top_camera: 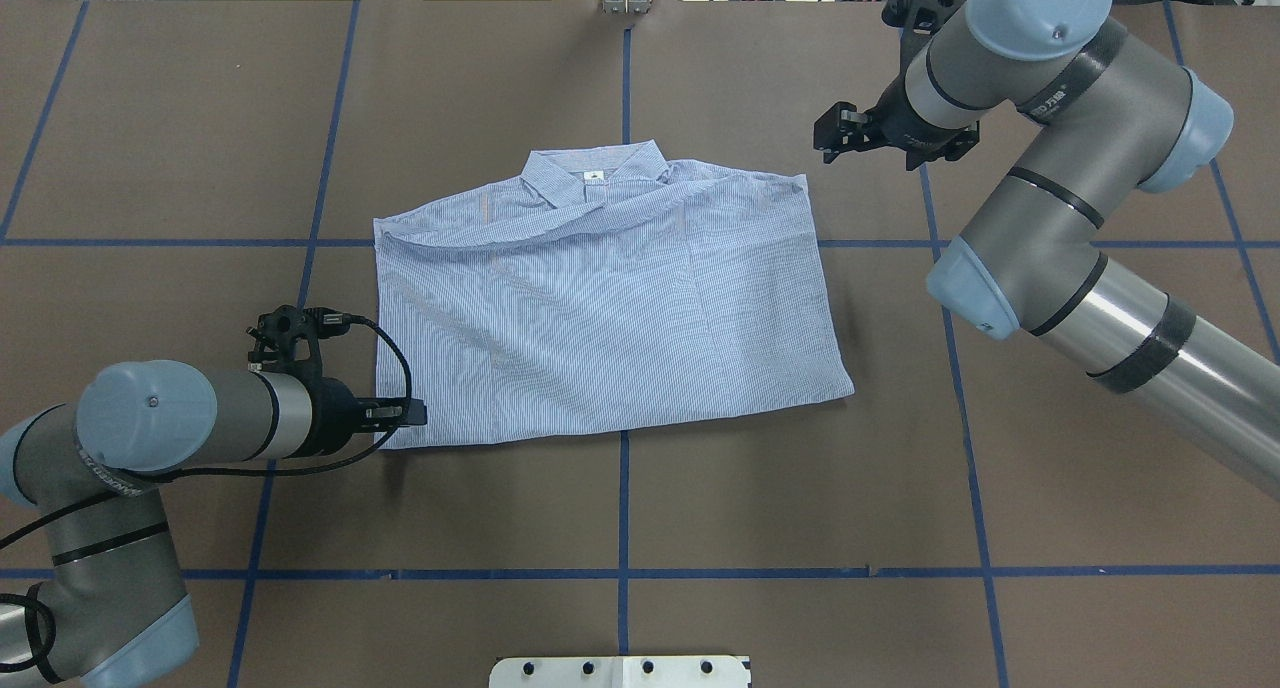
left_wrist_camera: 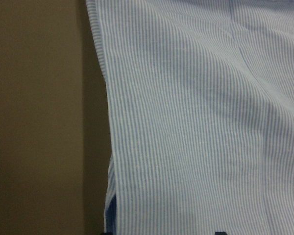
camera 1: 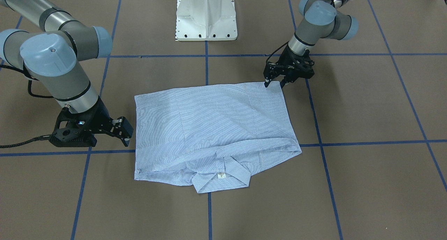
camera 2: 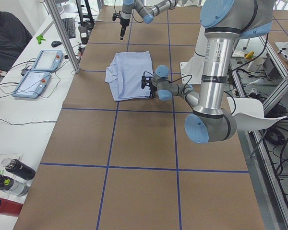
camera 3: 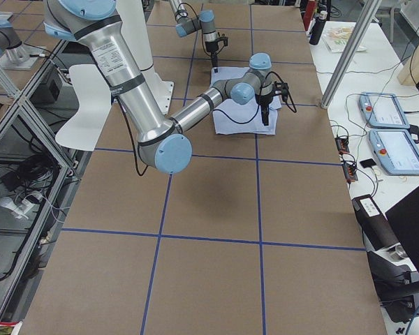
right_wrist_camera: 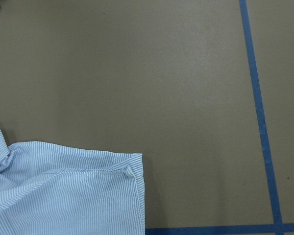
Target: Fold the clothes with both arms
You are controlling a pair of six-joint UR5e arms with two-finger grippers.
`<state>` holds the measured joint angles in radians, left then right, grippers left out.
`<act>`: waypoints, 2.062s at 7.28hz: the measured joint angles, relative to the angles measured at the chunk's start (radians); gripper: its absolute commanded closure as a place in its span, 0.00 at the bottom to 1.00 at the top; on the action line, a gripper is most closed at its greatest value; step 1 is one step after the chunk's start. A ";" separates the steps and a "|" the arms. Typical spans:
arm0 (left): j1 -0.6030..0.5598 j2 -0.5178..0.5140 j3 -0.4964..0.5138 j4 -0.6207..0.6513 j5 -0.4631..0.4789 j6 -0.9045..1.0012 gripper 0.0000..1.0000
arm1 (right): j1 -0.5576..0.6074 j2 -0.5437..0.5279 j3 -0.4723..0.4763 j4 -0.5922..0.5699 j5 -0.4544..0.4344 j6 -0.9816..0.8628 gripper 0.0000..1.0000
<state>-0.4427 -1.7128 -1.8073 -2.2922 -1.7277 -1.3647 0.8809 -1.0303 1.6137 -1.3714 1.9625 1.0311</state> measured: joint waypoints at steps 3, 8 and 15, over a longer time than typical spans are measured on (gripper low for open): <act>0.001 0.001 -0.002 0.012 -0.002 -0.001 1.00 | -0.002 -0.002 0.002 0.000 -0.002 0.002 0.00; -0.002 0.024 -0.011 0.019 -0.009 0.007 1.00 | -0.006 -0.007 0.003 0.000 -0.004 0.003 0.00; -0.004 0.027 -0.021 0.019 -0.010 0.011 1.00 | -0.008 -0.008 0.003 0.000 -0.003 0.001 0.00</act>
<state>-0.4472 -1.6863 -1.8279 -2.2729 -1.7379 -1.3541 0.8729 -1.0385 1.6167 -1.3714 1.9598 1.0324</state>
